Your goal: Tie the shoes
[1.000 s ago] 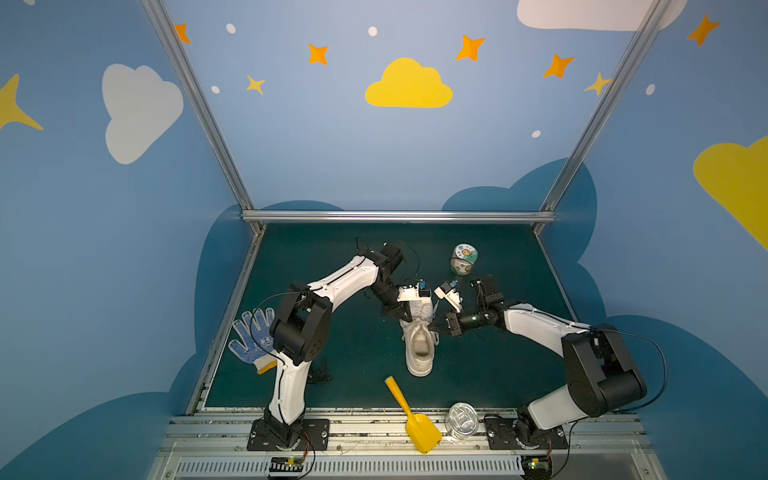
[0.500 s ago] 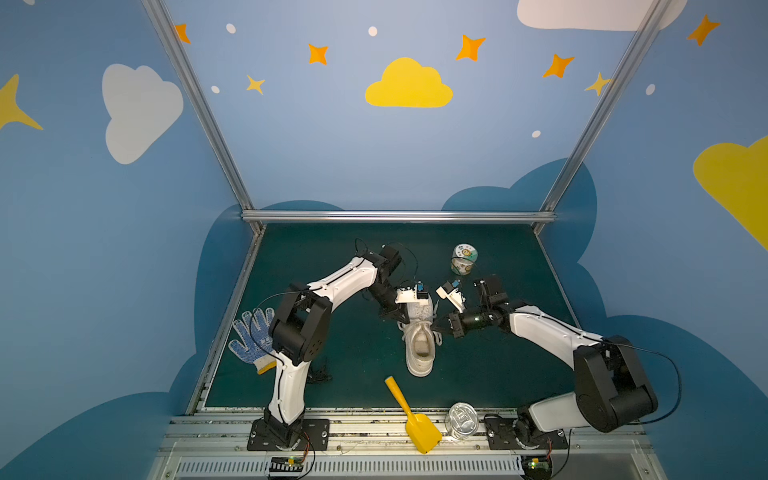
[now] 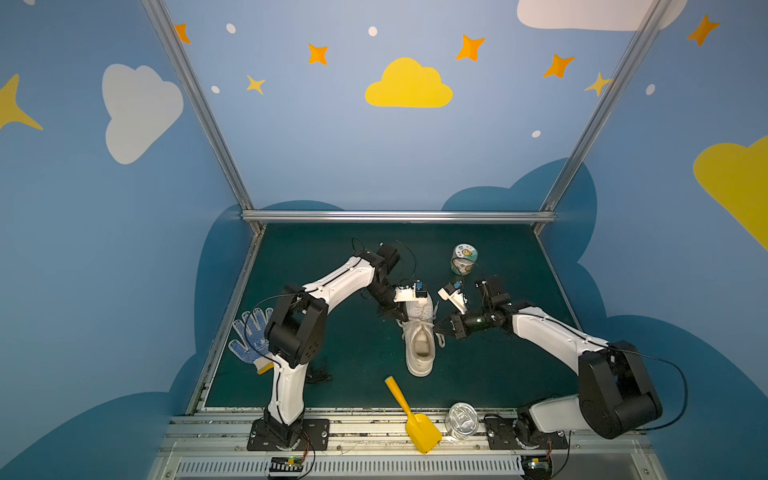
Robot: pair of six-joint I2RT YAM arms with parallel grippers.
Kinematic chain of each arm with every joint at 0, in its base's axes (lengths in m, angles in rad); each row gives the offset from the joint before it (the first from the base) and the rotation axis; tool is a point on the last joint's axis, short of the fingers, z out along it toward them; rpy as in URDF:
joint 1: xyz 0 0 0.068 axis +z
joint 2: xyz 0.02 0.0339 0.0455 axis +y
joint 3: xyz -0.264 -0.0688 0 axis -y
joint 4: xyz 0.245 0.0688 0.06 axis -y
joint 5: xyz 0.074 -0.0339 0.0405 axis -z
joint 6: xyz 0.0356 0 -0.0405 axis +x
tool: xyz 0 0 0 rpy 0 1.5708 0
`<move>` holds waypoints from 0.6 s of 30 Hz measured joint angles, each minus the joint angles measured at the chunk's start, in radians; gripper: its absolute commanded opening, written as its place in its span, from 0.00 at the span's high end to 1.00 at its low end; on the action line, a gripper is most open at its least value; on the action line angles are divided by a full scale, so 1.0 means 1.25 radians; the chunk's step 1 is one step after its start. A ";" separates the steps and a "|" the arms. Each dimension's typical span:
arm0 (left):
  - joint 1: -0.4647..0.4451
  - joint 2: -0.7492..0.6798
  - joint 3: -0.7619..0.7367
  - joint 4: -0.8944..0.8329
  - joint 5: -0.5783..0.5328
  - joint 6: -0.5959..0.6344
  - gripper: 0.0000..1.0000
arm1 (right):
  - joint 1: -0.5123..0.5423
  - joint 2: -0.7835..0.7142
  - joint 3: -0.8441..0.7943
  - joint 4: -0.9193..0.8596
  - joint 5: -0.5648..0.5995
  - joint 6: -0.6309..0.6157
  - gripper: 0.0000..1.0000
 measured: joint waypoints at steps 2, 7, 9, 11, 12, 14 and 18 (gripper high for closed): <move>0.000 0.000 0.000 0.000 -0.003 0.000 0.97 | 0.000 0.000 0.000 -0.005 0.001 0.000 1.00; 0.002 -0.001 -0.012 0.007 -0.008 -0.006 0.97 | 0.000 0.000 0.000 -0.010 0.004 0.001 1.00; 0.003 -0.001 -0.015 0.009 -0.011 -0.009 0.97 | 0.000 0.000 0.000 -0.011 0.004 0.001 1.00; 0.005 -0.001 -0.015 0.009 -0.010 -0.009 0.95 | 0.000 0.002 0.002 -0.014 0.003 0.001 1.00; 0.005 -0.001 -0.015 0.009 -0.008 -0.008 0.91 | 0.000 0.003 0.004 -0.016 0.003 0.001 1.00; 0.005 -0.002 -0.015 0.011 -0.003 -0.003 0.82 | 0.000 0.009 0.011 -0.020 0.001 0.001 1.00; 0.005 -0.010 -0.025 0.028 0.014 -0.005 0.73 | 0.004 0.023 0.026 -0.023 -0.002 0.001 1.00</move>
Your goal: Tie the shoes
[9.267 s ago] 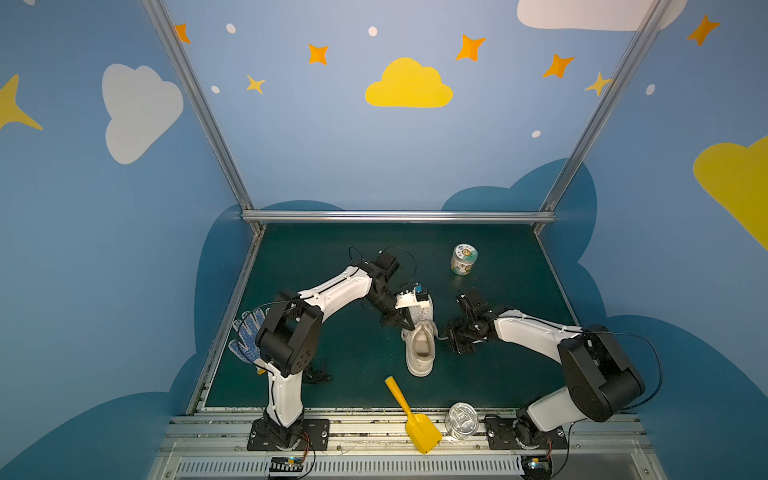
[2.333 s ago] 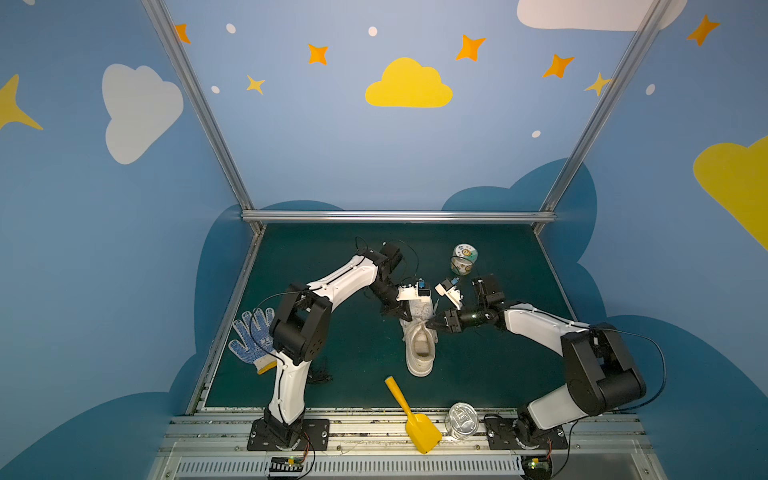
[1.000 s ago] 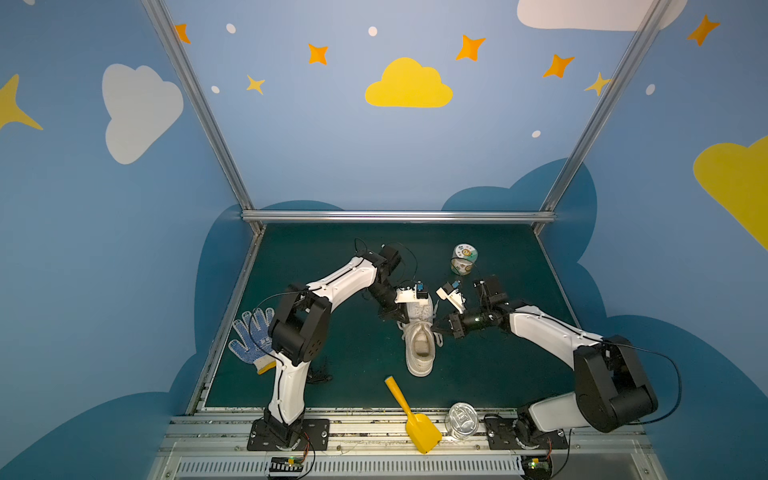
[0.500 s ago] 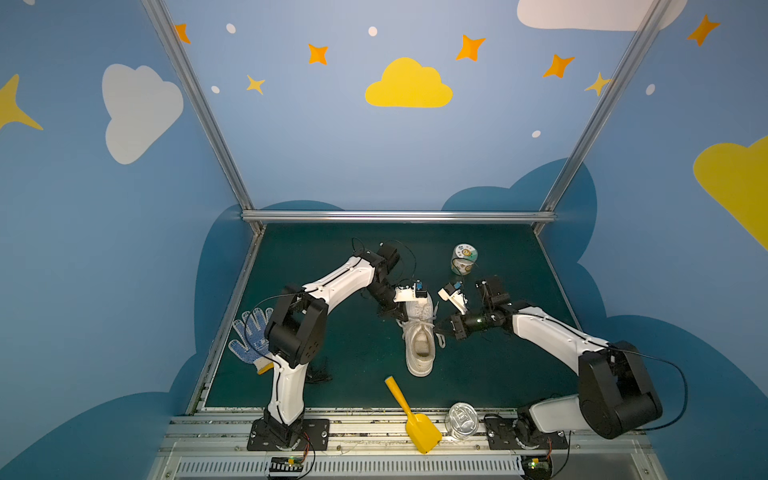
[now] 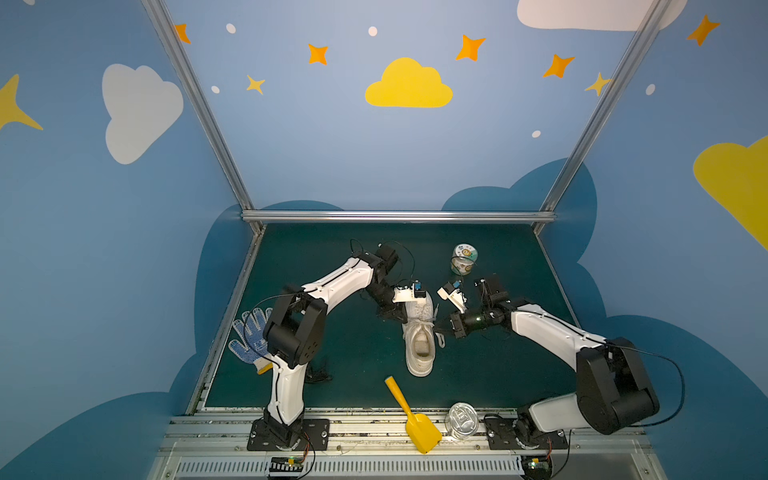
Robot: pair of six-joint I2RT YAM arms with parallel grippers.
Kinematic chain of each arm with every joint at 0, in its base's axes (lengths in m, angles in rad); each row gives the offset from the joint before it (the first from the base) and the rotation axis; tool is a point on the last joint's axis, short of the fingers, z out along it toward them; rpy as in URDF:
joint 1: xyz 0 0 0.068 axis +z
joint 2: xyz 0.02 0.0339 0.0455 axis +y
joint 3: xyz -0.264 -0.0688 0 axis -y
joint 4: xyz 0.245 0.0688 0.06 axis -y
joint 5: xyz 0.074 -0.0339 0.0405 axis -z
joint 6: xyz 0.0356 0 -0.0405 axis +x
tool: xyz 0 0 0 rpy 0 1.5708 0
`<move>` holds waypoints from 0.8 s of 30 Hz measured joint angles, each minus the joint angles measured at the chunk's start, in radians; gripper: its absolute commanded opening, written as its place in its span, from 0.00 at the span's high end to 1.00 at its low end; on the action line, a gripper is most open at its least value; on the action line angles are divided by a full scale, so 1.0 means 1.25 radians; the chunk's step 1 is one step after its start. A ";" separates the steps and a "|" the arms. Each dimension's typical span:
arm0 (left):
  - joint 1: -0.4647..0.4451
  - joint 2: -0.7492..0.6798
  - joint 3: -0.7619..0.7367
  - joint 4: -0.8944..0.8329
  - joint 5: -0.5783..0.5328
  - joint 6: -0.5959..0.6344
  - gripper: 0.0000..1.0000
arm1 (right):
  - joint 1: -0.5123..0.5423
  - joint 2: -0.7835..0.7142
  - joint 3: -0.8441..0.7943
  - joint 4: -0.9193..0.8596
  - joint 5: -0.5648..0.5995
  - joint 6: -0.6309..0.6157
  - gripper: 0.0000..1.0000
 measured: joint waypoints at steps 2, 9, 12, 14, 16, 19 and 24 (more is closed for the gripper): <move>-0.002 -0.001 0.000 0.008 0.009 -0.001 0.72 | 0.002 0.004 0.009 -0.001 -0.002 0.000 1.00; -0.014 -0.001 0.000 0.013 0.017 0.006 0.62 | 0.004 0.005 0.017 -0.005 -0.008 -0.002 1.00; -0.020 -0.001 0.006 0.010 0.018 0.008 0.64 | 0.004 0.005 0.017 -0.006 -0.010 -0.002 1.00; -0.022 -0.001 0.014 0.005 0.020 0.009 0.67 | 0.004 0.005 0.017 -0.006 -0.010 -0.002 1.00; -0.026 -0.001 0.022 0.001 0.021 0.012 0.71 | 0.004 0.005 0.017 -0.007 -0.010 -0.002 1.00; -0.028 -0.001 0.028 0.000 0.027 0.014 0.76 | 0.004 0.005 0.017 -0.010 -0.010 -0.003 1.00; -0.032 0.006 0.053 -0.010 0.035 0.021 0.75 | 0.004 0.005 0.017 -0.015 -0.010 -0.006 1.00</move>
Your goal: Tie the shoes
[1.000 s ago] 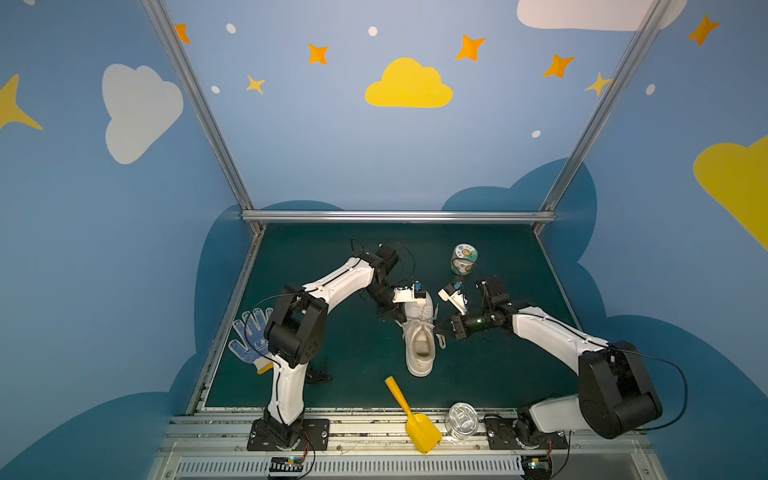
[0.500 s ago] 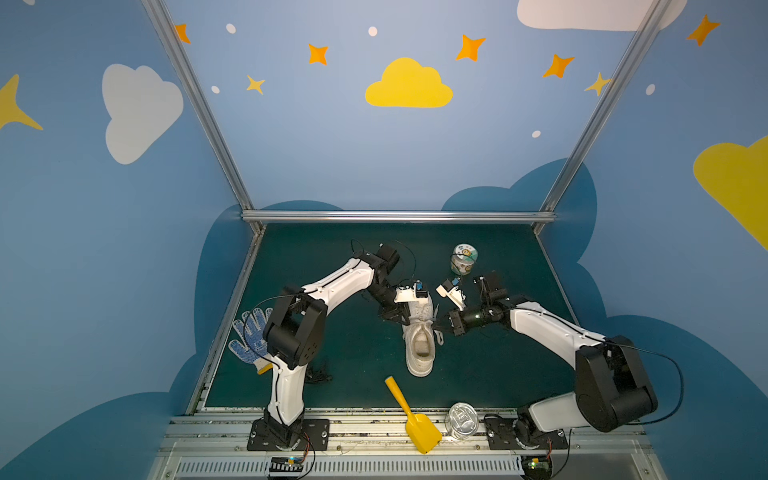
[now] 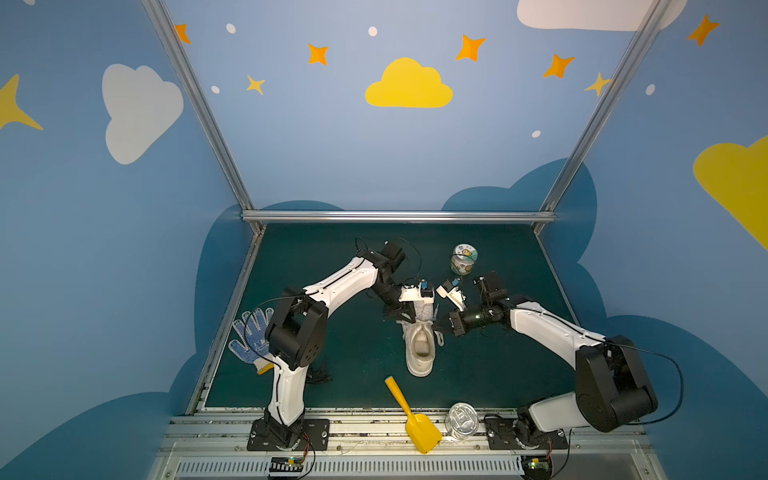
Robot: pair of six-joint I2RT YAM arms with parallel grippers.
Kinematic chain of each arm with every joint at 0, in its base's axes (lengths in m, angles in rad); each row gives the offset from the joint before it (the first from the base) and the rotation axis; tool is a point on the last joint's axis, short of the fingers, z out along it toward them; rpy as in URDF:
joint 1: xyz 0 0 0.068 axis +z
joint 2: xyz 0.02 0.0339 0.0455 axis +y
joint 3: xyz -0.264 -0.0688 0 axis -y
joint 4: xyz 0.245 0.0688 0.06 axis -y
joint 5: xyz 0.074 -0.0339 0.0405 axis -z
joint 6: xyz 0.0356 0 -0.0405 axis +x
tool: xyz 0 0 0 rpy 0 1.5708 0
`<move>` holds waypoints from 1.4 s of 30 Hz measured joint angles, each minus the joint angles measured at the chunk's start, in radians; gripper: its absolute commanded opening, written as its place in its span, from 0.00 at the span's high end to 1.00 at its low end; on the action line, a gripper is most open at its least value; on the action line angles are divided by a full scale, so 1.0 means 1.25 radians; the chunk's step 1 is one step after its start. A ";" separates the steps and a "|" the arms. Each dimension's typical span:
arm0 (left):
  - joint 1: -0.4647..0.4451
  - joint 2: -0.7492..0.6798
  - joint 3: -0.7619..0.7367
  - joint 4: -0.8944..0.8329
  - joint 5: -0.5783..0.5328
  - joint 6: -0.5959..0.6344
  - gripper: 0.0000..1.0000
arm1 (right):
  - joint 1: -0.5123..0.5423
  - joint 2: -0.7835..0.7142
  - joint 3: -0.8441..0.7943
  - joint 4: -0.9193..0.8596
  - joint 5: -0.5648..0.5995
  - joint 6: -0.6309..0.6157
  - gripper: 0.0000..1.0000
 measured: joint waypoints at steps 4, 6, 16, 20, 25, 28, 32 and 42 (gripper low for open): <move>-0.004 0.015 0.015 -0.013 0.004 0.006 0.74 | 0.000 0.000 0.000 -0.003 0.000 0.000 1.00; -0.005 0.025 0.020 -0.025 0.005 0.009 0.74 | 0.000 0.000 0.000 -0.003 0.000 -0.001 1.00; -0.009 0.036 0.028 -0.059 0.000 0.024 0.97 | 0.000 0.000 0.000 -0.008 0.000 -0.002 1.00; -0.009 0.040 0.040 -0.062 -0.007 0.025 0.97 | 0.000 0.000 0.000 -0.013 0.001 -0.002 1.00; -0.008 0.041 0.040 -0.064 -0.021 0.027 0.97 | 0.000 0.000 -0.001 -0.015 0.004 0.008 1.00; -0.006 0.041 0.040 -0.064 -0.025 0.027 0.97 | -0.001 0.000 -0.002 -0.015 0.008 0.022 1.00; -0.004 0.041 0.038 -0.062 -0.024 0.027 0.97 | -0.002 0.000 -0.022 -0.010 0.026 0.050 1.00; 0.001 0.041 0.022 -0.047 -0.011 0.027 0.97 | -0.014 0.000 -0.038 0.012 0.046 0.107 1.00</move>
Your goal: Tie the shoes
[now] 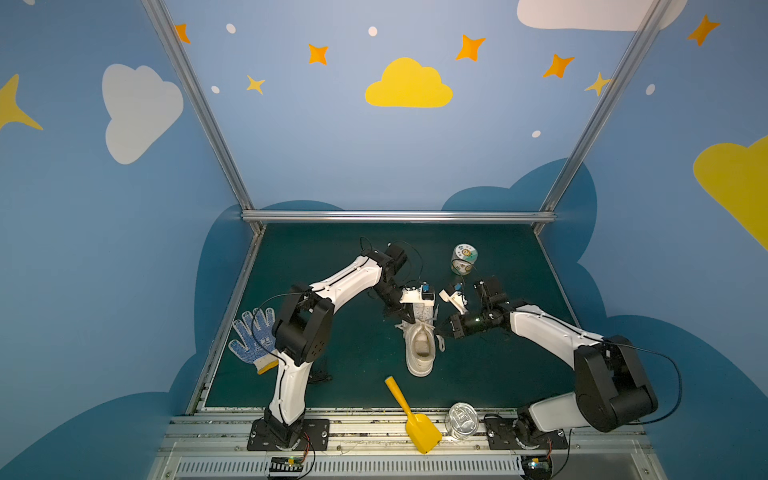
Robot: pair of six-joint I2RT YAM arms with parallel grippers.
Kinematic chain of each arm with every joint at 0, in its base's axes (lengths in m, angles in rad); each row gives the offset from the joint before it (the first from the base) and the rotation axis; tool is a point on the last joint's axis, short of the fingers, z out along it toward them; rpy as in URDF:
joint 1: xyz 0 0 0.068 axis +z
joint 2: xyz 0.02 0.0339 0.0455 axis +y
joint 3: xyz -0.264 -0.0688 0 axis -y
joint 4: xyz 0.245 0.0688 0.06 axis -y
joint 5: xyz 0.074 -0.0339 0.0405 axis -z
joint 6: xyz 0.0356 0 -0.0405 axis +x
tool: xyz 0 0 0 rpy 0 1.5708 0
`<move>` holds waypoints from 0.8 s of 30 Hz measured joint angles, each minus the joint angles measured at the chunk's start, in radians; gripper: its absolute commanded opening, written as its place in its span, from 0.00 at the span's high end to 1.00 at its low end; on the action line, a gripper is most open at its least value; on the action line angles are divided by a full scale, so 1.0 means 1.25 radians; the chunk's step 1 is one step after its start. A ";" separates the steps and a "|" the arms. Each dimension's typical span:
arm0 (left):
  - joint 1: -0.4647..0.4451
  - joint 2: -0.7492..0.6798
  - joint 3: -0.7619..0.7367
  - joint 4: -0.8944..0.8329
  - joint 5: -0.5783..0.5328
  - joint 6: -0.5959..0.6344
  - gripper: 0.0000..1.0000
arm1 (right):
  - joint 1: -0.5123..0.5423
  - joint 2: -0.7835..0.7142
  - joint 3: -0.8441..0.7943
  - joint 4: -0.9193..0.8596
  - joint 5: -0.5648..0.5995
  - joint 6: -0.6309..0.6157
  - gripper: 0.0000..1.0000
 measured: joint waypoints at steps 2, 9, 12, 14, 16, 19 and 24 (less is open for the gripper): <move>0.004 0.000 -0.004 0.005 0.005 0.000 0.97 | -0.005 0.001 0.000 0.002 0.000 0.008 1.00; 0.013 0.000 -0.021 0.022 0.020 0.000 0.97 | -0.009 0.025 0.001 0.009 -0.006 0.017 1.00; 0.013 0.000 -0.024 0.024 0.023 0.000 0.97 | -0.010 0.032 0.004 0.011 -0.008 0.020 1.00; 0.014 0.000 -0.024 0.026 0.024 0.000 0.97 | -0.011 0.036 0.005 0.011 -0.009 0.020 1.00; 0.014 0.000 -0.024 0.026 0.026 0.000 0.97 | -0.012 0.041 0.010 0.008 -0.010 0.020 1.00; 0.014 0.000 -0.024 0.021 0.027 0.000 0.91 | -0.001 0.060 0.037 -0.014 -0.009 0.008 0.93; 0.013 -0.001 -0.026 0.011 0.007 -0.002 0.61 | 0.020 0.094 0.086 -0.065 0.028 -0.009 0.77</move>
